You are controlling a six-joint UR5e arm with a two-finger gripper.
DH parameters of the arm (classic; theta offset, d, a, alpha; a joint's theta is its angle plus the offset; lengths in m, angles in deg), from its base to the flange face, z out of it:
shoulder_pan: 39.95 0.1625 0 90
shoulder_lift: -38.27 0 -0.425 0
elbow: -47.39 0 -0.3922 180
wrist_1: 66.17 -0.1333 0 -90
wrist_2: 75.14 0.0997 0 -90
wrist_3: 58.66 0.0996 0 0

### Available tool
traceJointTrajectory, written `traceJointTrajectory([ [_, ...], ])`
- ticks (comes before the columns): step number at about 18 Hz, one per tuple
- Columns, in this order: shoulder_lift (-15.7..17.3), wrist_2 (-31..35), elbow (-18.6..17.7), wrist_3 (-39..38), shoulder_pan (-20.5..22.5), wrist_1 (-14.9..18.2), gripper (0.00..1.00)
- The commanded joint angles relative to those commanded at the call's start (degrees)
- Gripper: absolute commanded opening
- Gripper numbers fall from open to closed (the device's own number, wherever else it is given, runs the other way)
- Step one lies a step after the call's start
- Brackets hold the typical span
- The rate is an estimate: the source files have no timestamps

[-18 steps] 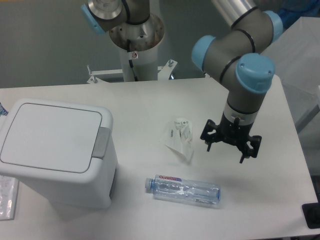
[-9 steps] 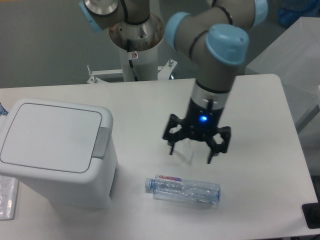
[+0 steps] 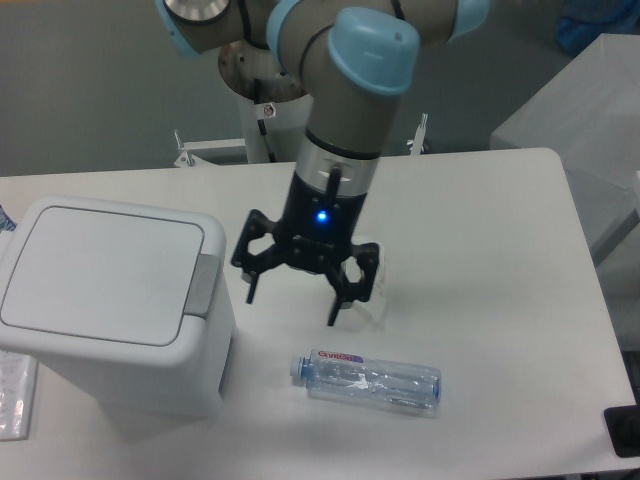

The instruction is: Open the trash can

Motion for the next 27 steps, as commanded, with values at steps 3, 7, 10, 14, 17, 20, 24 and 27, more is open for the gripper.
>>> traceJointTrajectory([
  [3, 0.6, 0.0, -0.3, -0.8, -0.8, 0.0, 1.0],
  [7, 0.6, -0.6, -0.3, -2.3, -1.2, 0.0, 1.0],
  [10, 0.7, -0.8, -0.9, -2.3, -1.2, 0.1, 1.0],
  [14, 0.7, -0.6, -1.9, -1.8, -1.2, -0.1, 1.0],
  [17, 0.7, -0.6, -2.1, -1.8, -1.2, -0.1, 1.0],
  [20, 0.6, -0.6, -2.0, -1.7, -1.2, -0.1, 1.0],
  [24, 0.5, -0.4, -2.2, -1.7, -1.3, -0.1, 1.0],
  [27, 0.6, -0.7, -1.9, -2.0, -1.2, -0.1, 1.0],
])
